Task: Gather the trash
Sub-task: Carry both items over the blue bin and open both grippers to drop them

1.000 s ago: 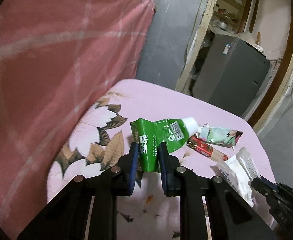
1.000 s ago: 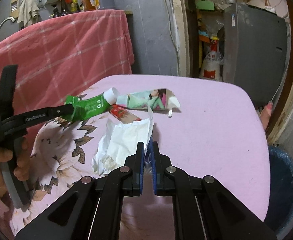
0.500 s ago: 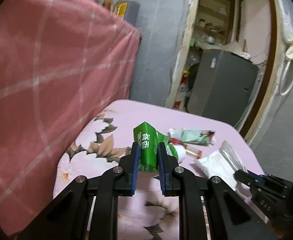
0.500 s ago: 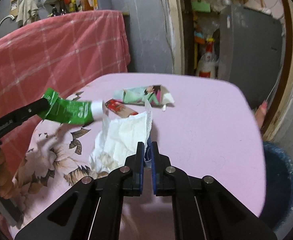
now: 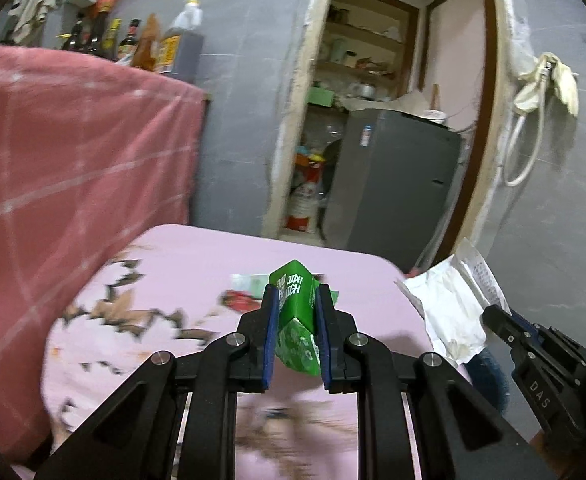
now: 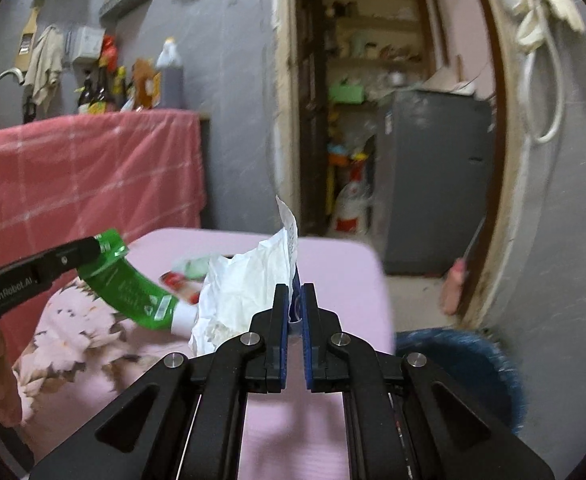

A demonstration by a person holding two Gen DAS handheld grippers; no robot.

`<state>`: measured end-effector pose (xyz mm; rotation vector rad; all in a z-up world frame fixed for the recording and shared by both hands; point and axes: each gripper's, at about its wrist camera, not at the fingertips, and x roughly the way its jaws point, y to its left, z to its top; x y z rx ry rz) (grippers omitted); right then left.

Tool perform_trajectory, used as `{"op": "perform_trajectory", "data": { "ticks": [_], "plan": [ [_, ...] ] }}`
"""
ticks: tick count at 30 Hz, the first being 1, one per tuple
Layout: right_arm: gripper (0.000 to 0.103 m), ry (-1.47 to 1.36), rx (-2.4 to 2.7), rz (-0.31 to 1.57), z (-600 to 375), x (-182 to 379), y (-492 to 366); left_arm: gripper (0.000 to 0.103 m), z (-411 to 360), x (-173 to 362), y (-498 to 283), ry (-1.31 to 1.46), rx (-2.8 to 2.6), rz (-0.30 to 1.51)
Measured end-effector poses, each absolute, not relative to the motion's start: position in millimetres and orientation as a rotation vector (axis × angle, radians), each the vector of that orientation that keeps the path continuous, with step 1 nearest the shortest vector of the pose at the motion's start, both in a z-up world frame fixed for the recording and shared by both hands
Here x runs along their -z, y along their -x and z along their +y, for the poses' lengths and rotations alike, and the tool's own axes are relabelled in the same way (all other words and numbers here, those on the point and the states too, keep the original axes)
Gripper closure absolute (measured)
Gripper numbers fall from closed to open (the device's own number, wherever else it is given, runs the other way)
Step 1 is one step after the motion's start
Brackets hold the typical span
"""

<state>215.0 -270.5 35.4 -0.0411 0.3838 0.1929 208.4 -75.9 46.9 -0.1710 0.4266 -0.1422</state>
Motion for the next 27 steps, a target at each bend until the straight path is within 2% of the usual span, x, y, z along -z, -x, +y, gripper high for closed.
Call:
{"op": "perform_trajectory", "data": {
  "ticks": [10,14,15,16,27],
  "plan": [
    [0.099,-0.024,-0.034,0.36,-347,-36,-208,0.089,-166,-55,-222,0.148,0.295,0.408],
    [0.099,-0.052,0.021,0.374,-374,-31,-209,0.089,-203,-59,-227,0.098,0.329,0.35],
    [0.099,-0.066,0.037,0.384,-384,-28,-210,0.099,-211,-59,-228,0.084,0.338,0.339],
    [0.099,-0.075,0.047,0.391,-390,-24,-211,0.103,-223,-59,-234,0.071,0.363,0.348],
    [0.099,-0.166,0.098,0.471,-442,6,-223,0.103,-276,-37,-289,0.056,0.444,0.439]
  ]
}}
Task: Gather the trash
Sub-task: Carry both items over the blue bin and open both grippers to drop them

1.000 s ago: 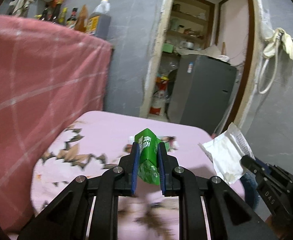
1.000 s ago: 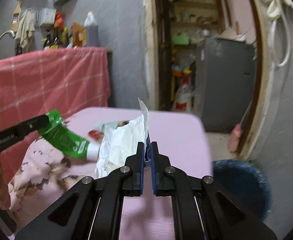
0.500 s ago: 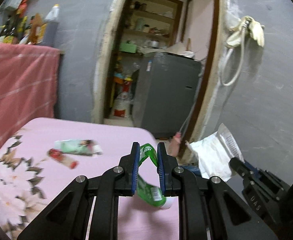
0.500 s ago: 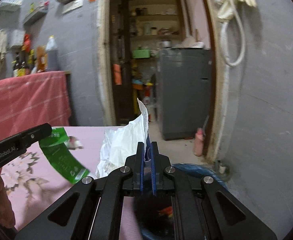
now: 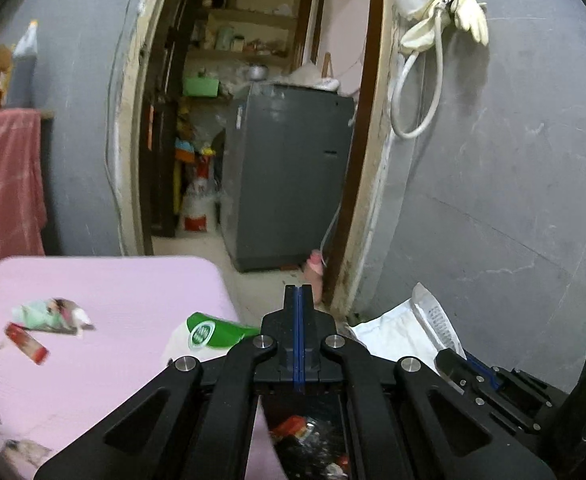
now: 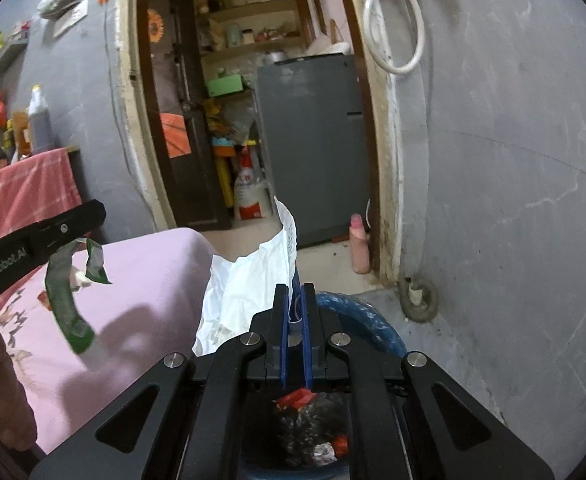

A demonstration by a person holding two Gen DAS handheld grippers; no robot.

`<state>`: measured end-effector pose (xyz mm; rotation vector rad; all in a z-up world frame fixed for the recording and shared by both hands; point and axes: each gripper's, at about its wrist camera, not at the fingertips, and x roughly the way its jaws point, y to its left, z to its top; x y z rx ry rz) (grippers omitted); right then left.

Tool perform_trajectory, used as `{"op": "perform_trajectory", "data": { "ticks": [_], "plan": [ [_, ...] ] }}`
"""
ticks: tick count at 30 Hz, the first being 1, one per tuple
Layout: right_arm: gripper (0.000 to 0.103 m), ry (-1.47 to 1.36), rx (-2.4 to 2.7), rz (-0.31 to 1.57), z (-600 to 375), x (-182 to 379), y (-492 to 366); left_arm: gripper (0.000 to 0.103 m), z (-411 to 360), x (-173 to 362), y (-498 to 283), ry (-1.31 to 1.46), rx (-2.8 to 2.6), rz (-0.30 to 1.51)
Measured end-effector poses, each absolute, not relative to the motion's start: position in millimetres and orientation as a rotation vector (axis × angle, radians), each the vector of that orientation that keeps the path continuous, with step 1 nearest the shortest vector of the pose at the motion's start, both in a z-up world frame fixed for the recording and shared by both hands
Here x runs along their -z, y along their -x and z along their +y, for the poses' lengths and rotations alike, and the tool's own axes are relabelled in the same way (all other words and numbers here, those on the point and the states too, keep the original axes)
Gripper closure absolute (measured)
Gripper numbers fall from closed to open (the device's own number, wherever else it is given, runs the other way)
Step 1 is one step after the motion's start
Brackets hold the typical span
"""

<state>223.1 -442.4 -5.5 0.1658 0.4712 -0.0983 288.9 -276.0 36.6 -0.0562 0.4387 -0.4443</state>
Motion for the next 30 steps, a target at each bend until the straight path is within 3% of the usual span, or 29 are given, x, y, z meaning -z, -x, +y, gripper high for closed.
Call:
{"op": "perform_trajectory", "data": {
  "ticks": [17,22,25,30],
  "plan": [
    [0.097,-0.177,0.11,0.517,-452,17,-231,0.103,-276,-22,-305,0.168,0.598,0.546],
    [0.091,-0.184,0.114,0.508,-453,15,-232,0.084,-278,-24,-298,0.155,0.6,0.537],
    [0.079,-0.191,0.12,0.481,-453,10,-227,0.076,-275,-24,-294,0.154,0.583,0.524],
    [0.073,-0.182,0.137,0.433,-450,-3,-218,0.066,-268,-29,-287,0.147,0.545,0.509]
  ]
}}
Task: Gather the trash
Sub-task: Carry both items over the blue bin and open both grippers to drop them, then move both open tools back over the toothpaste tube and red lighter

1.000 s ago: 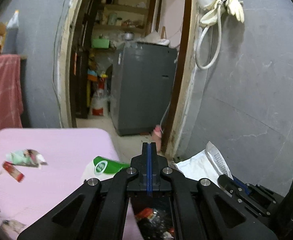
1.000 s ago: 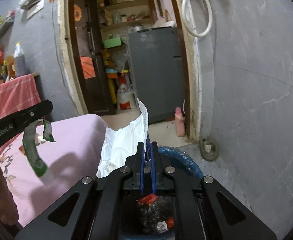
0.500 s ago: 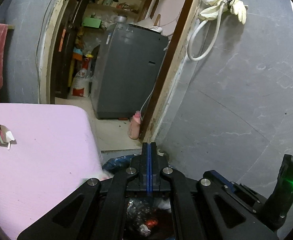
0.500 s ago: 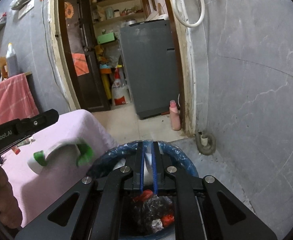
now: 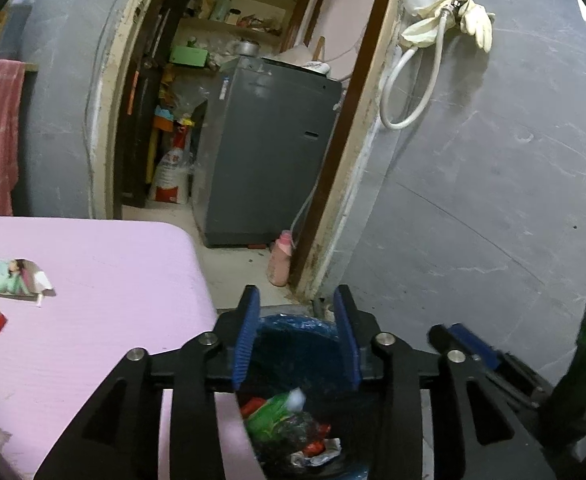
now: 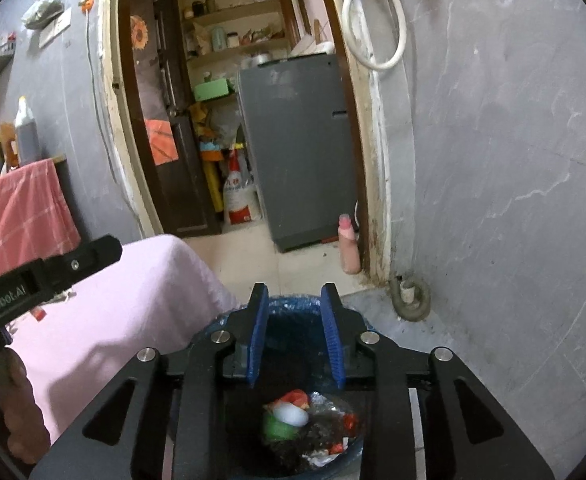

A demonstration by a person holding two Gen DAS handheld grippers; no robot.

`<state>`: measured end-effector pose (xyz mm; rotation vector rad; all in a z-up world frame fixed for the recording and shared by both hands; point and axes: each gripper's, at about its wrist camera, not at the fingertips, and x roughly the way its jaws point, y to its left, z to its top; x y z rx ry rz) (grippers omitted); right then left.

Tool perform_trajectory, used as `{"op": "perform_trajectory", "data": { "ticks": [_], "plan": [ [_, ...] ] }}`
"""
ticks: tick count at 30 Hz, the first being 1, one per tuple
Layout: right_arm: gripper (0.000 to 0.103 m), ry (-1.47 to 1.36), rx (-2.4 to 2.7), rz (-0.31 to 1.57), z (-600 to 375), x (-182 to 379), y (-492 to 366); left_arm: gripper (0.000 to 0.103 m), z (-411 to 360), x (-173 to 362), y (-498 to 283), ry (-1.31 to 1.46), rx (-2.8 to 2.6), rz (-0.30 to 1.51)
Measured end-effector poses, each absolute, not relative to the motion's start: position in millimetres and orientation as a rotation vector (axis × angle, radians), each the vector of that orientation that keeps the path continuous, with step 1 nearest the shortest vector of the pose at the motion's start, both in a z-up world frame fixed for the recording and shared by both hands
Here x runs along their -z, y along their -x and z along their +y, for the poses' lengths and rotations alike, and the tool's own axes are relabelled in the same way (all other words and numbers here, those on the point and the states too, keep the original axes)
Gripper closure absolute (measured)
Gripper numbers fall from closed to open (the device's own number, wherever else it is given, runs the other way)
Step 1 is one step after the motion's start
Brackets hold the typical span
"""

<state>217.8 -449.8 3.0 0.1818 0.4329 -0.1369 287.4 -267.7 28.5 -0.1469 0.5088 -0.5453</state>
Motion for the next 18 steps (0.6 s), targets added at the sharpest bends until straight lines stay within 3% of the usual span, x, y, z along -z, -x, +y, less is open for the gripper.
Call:
{"op": "perform_trajectory", "data": {
  "ticks": [5,11,12,18],
  "plan": [
    [0.057,-0.179,0.143,0.366,-445,-21,-205,0.049,-255,-37,-279,0.142,0.502,0.478],
    [0.04,-0.179,0.128,0.295,-432,-43,-195,0.014,-228,-52,-264,0.126,0.405,0.416],
    [0.033,-0.182,0.122,0.284,-428,-46,-193,0.01,-223,-54,-261,0.123,0.389,0.405],
    [0.018,-0.194,0.069,0.246,-403,-59,-193,0.007,-179,-62,-250,0.104,0.298,0.379]
  ]
}}
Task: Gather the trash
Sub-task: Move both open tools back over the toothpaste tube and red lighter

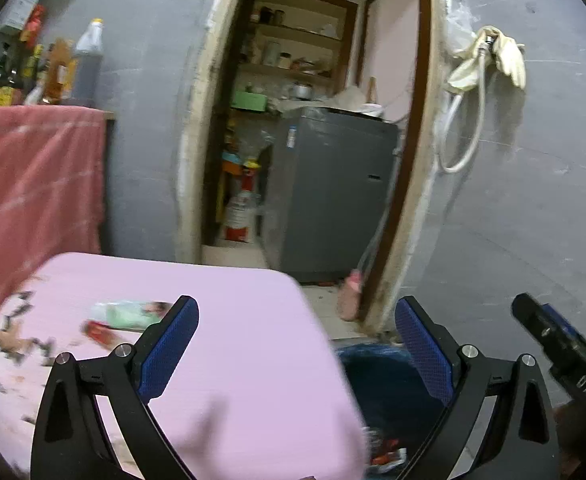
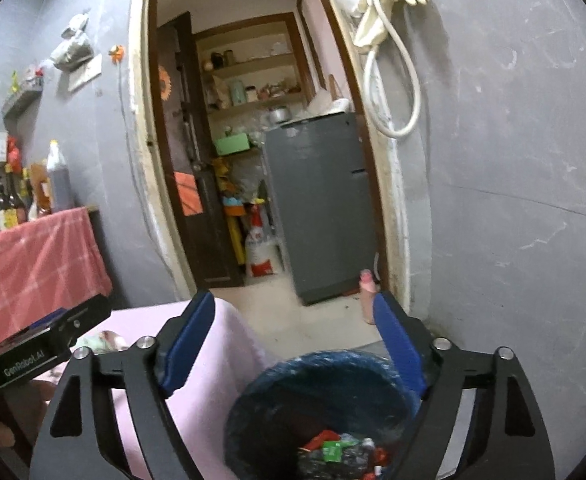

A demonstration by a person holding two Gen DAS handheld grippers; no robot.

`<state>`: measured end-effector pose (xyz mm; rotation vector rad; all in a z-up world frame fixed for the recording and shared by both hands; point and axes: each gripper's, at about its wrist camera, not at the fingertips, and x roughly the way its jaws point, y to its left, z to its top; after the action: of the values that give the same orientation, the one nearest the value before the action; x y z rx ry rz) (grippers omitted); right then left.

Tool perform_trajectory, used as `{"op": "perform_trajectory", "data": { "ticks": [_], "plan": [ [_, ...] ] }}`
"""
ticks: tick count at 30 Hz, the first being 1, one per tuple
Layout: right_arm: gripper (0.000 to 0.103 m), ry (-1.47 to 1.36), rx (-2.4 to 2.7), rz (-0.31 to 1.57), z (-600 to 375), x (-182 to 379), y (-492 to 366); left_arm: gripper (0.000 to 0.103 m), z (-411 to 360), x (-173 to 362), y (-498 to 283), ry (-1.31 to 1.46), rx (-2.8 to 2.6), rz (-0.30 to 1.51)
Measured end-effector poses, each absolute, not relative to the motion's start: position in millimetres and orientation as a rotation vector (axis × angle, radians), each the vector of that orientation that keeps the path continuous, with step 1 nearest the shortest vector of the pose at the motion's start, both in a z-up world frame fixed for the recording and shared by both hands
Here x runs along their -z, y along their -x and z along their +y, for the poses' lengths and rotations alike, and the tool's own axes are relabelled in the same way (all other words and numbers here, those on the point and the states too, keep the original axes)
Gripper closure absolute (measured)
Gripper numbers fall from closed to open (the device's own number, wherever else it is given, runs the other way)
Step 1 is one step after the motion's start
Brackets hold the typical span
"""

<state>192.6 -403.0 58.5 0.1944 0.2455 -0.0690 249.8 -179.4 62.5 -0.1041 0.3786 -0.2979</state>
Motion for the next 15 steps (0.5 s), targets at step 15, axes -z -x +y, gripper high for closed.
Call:
{"op": "perform_trajectory", "data": {
  "ticks": [15],
  "plan": [
    [0.0,-0.154,-0.149,0.264,-310,-60,-221,0.007,-43,-45,-240,0.101,0.033,0.414]
  ]
}}
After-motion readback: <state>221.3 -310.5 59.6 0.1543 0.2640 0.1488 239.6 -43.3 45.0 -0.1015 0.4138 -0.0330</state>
